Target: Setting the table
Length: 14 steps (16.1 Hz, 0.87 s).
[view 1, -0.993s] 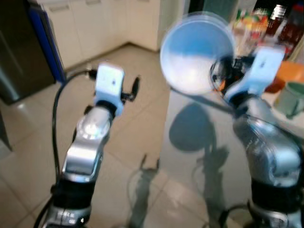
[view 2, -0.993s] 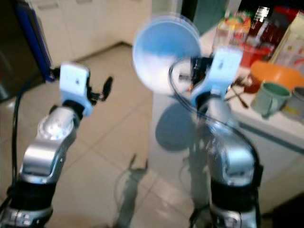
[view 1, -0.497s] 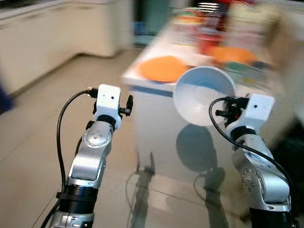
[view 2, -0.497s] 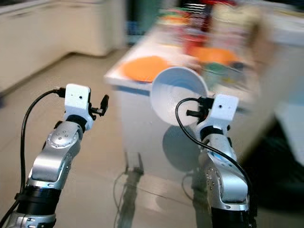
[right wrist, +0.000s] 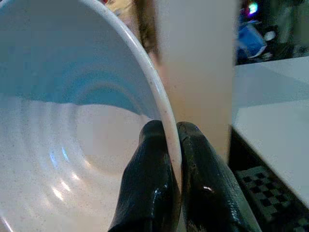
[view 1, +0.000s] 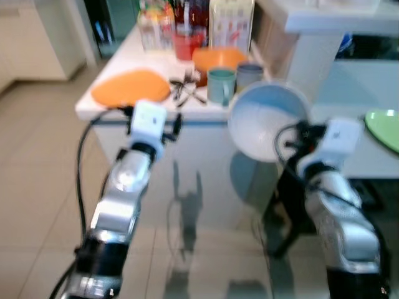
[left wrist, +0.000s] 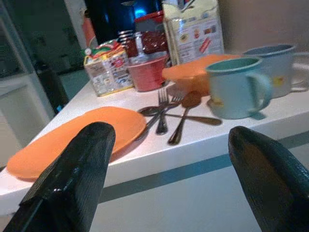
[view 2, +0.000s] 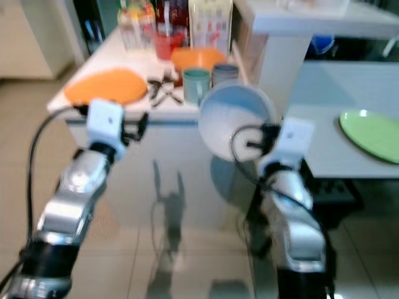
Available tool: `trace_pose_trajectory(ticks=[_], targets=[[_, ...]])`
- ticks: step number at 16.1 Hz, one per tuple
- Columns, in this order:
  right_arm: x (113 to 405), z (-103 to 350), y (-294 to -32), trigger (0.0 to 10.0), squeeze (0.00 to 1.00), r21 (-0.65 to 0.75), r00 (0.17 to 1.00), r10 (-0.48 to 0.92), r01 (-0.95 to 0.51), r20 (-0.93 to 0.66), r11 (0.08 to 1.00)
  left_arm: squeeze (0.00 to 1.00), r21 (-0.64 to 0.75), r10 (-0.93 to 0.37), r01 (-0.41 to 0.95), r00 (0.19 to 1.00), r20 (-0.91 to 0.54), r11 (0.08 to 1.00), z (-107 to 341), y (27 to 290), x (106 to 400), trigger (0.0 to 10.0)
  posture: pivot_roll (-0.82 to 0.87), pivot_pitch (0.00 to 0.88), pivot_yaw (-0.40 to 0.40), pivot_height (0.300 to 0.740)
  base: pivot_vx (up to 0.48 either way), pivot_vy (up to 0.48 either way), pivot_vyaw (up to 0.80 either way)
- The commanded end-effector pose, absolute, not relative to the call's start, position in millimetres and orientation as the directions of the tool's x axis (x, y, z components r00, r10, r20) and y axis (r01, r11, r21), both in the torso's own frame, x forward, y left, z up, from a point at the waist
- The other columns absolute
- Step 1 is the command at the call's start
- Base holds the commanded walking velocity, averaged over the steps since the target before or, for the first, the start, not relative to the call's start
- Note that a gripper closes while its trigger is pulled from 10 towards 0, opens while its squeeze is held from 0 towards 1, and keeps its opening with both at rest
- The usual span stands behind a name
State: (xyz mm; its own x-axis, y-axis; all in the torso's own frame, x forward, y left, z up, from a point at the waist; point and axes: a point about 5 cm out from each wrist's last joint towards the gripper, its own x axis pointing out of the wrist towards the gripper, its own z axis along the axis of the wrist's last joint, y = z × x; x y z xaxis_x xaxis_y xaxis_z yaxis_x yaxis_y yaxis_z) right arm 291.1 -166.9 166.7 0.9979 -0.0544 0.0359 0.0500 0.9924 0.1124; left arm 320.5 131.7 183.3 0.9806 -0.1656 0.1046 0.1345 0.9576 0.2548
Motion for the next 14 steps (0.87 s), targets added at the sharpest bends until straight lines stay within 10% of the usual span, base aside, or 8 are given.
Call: trace_pose_trajectory(ticks=[1, 14], targets=[[294.6, 175.6, -165.3, 10.0, 0.00, 0.120, 0.997, -0.040, 0.032, 0.064, 0.992, 0.00, 0.266, -0.162, 0.125, 0.979, 0.124, 0.956, 188.8, 132.3, 320.8, 10.0, -0.04, 0.000, -0.024, 0.740, 0.000, -0.244, 0.00], [304.4, 172.2, -171.1, 10.0, 0.00, 0.062, 0.998, -0.060, 0.059, 0.016, 0.996, 0.00, 0.288, -0.164, 0.120, 0.977, 0.135, 0.950, 191.8, 128.9, 322.5, 10.0, -0.05, 0.000, -0.032, 0.740, 0.000, -0.288, 0.00]])
